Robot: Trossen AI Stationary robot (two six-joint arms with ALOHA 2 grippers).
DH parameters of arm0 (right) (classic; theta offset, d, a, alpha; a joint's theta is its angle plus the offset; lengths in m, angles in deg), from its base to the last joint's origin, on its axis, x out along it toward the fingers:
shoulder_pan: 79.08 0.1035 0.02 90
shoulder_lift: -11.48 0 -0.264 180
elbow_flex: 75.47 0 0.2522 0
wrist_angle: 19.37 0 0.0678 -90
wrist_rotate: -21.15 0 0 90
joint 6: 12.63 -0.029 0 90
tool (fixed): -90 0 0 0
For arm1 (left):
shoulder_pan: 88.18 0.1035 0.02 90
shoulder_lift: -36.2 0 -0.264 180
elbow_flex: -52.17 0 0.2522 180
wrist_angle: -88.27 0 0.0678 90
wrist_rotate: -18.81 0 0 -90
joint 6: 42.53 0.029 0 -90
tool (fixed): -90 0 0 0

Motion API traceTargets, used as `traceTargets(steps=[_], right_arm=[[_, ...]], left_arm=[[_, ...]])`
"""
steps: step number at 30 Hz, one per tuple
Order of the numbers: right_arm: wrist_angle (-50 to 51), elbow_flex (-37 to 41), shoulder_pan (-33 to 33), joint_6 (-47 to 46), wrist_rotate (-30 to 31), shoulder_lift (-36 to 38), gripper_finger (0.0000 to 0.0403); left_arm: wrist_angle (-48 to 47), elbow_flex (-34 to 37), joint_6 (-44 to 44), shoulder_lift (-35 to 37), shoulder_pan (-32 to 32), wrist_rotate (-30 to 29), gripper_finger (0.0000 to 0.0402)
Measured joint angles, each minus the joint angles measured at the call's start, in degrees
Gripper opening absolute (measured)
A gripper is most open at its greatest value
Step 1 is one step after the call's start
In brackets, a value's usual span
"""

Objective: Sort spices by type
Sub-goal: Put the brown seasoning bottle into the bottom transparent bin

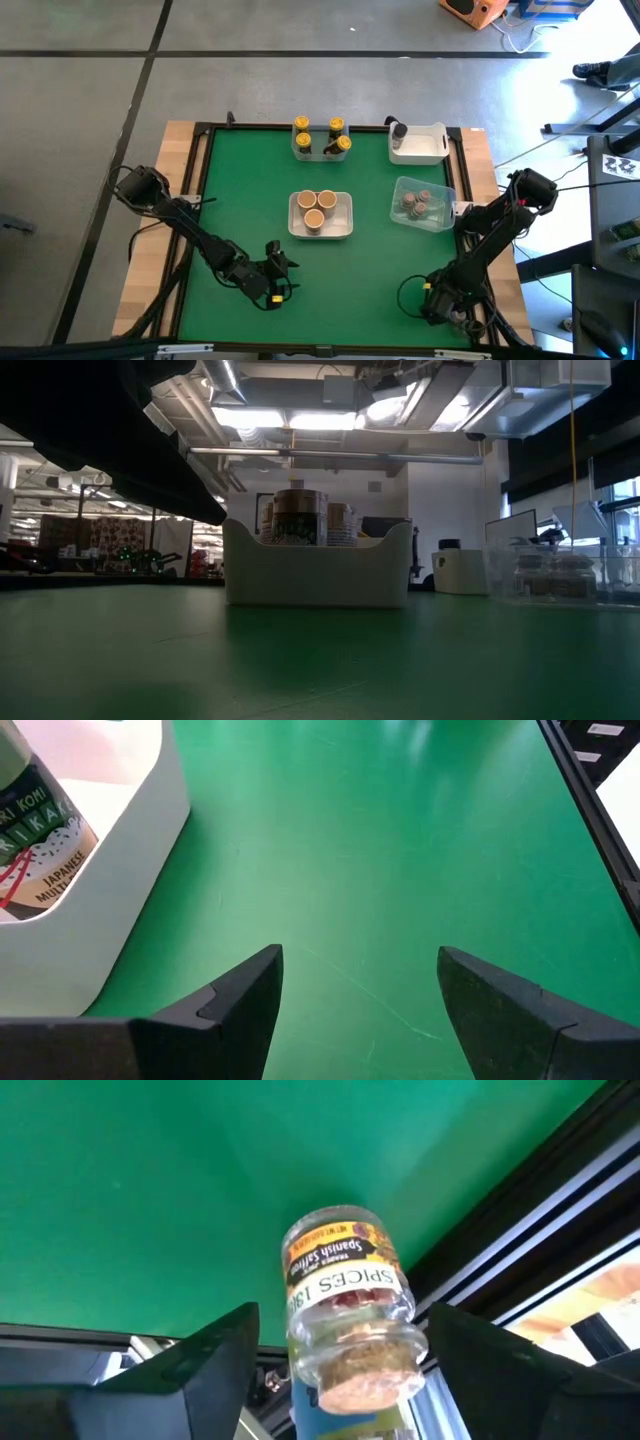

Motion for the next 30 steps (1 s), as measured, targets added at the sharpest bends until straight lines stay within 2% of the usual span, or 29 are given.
traceTargets(steps=[4,13,21,25,30], right_arm=[[0.1,0.0,0.0,0.3,0.1,-0.2,0.0278],[-0.5,0.0,0.0,2.7,-0.7,-0.2,0.0181],[2.1,-1.3,-0.8,6.0,0.7,-0.1,0.0184],[7.8,-4.2,-3.2,11.5,4.1,-0.1,0.0182],[20.3,-8.9,-7.4,21.5,9.8,-0.1,0.0181]], left_arm=[[0.0,0.0,0.0,0.0,0.0,0.0,0.0249],[-0.1,0.0,0.0,0.0,0.0,0.0,0.0249],[-0.1,0.0,0.0,0.0,0.0,0.0,0.0249],[-0.2,0.0,0.0,0.0,0.0,0.0,0.0249],[-0.2,0.0,0.0,0.0,0.0,0.0,0.0249]])
